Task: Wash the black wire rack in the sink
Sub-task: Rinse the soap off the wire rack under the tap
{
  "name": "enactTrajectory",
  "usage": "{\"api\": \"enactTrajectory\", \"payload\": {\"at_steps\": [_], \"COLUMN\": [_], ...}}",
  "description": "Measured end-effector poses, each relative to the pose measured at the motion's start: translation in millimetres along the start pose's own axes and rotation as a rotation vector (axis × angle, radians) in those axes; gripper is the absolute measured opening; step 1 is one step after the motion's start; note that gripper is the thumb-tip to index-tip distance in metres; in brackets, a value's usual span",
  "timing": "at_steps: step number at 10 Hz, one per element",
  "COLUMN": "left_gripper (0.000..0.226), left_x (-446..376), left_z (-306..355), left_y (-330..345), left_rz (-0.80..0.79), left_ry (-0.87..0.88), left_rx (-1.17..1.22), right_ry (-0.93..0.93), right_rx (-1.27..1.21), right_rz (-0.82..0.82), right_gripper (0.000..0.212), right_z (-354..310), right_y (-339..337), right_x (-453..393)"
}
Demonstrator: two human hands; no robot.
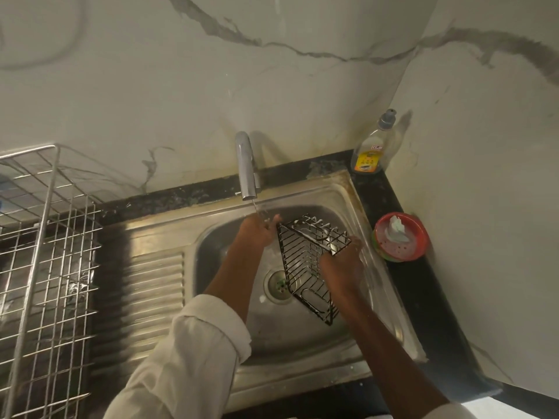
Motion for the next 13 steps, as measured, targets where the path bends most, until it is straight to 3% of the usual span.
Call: {"api": "enactTrajectory", "payload": {"at_steps": [1, 2, 3, 4, 5, 6, 7, 10, 12, 13], "left_gripper": [0.059, 0.052, 0.021, 0.018, 0.019, 0.01, 0.014, 0.049, 0.05, 0.045], "left_x": [-9, 6, 19, 17, 10, 15, 47, 117, 128, 129], "left_z": [13, 31, 38, 38, 24, 15, 16, 21, 49, 60], "left_y": [11, 13, 23, 30, 37, 33, 19, -51, -89, -103], "left_rz": [0.138, 0.193, 0.257, 0.264, 0.07, -0.079, -0.149, -0.426, 0.041, 0.152], "left_ry": [0.116, 0.355, 0.48, 0.535, 0.414, 0.268, 0.248, 0.603, 0.81, 0.852], "left_rx": [-0.474, -0.693, -0.803, -1.016, -1.032, -0.909, -0.708, -0.83, -1.081, -1.068], "right_ry": [0.004, 0.003, -0.012, 0.007, 0.021, -0.01, -0.062, -0.164, -0.228, -0.272], "right_rx": [-0.022, -0.02, -0.026, -0.021, -0.035, -0.058, -0.077, -0.191, -0.189, -0.211], "right_rz": [0.012, 0.03, 0.016, 0.013, 0.005, 0.006, 0.008, -0.258, -0.522, -0.569], "right_gripper": [0.087, 0.084, 0.087, 0.088, 0.089, 0.093, 0.093, 0.082, 0.085, 0.09], "right_z": [3, 4, 4, 6, 2, -9, -22, -52, -78, -89], "right_y": [-3, -9, -16, -17, -16, -13, -3, 29, 77, 109], "right_x": [2, 4, 8, 9, 14, 19, 24, 0, 14, 19]}}
Point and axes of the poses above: each hand's wrist, its own x-axis away from the middle knuckle, its own y-axis out of the palm, z = x × y, the point moved 9 cm from there along -x, towards the middle knuckle, and after that the axes turned 5 degrees about -y, right-handed, at the moved point
